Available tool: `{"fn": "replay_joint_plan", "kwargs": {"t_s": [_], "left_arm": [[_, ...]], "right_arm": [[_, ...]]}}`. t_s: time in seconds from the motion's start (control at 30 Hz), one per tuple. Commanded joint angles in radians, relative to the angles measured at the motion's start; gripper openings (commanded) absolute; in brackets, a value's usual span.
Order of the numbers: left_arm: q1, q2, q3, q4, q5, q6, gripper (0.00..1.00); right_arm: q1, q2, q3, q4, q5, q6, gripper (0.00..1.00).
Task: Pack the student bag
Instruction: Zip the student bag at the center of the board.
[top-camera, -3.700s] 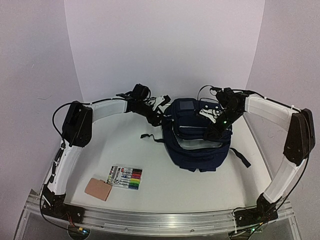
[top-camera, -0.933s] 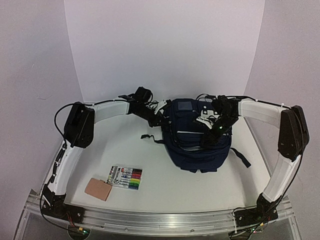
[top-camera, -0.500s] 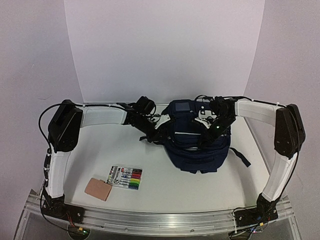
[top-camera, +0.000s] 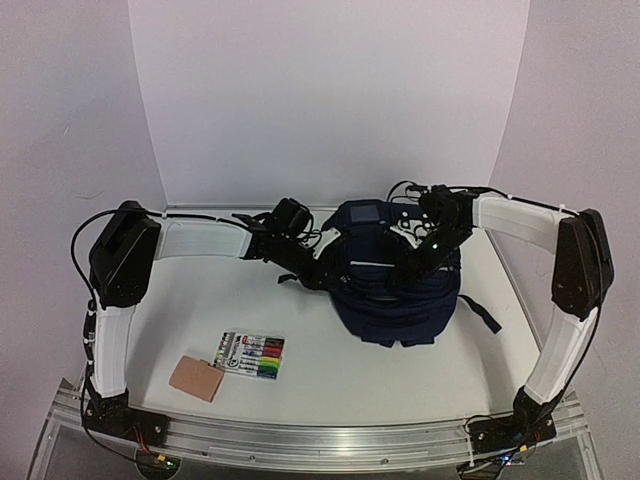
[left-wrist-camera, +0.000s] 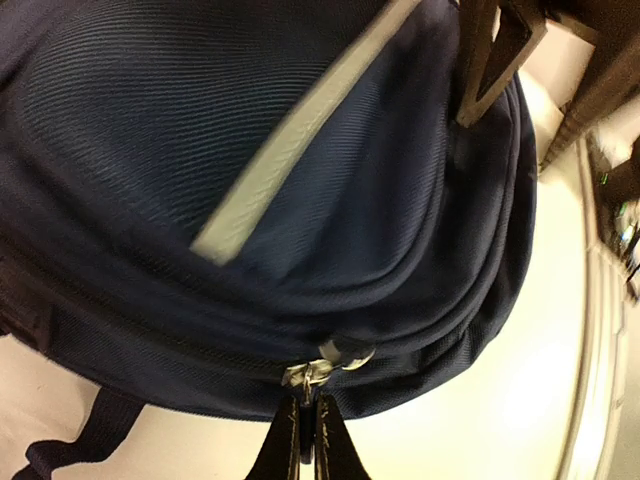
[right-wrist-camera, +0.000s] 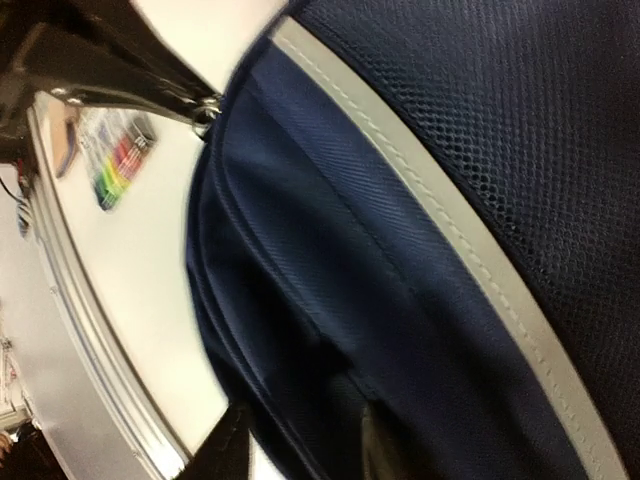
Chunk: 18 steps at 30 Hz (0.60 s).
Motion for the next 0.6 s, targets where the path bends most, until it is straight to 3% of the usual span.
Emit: {"fn": "replay_joint_plan", "kwargs": {"t_s": [0.0,0.07,0.2,0.33,0.43,0.57], "left_arm": [[0.063,-0.092,0.000,0.081,0.048,-0.052,0.00],[0.067,-0.077,0.035,0.022,0.043,0.005,0.00],[0.067,-0.058,0.086,-0.060,0.068,0.059,0.00],[0.055,-0.072,0.097,-0.109,0.088,0.078,0.00],[0.005,-0.074,0.111,-0.227,0.064,0.169,0.00],[-0.008,-0.091,0.067,-0.290,0.067,0.176,0.00]], "right_arm": [[-0.062,-0.132,0.053,-0.015,0.036,-0.096,0.69],[-0.063,-0.174,0.019,-0.059,0.086,-0.199,0.76],[-0.063,-0.240,-0.108,-0.062,0.250,-0.340,0.78],[-0.063,-0.191,-0.164,-0.051,0.303,-0.316,0.78],[-0.048,-0.101,-0.158,-0.031,0.270,-0.267,0.73],[-0.032,-0.006,-0.144,0.057,0.211,-0.176,0.60]]}}
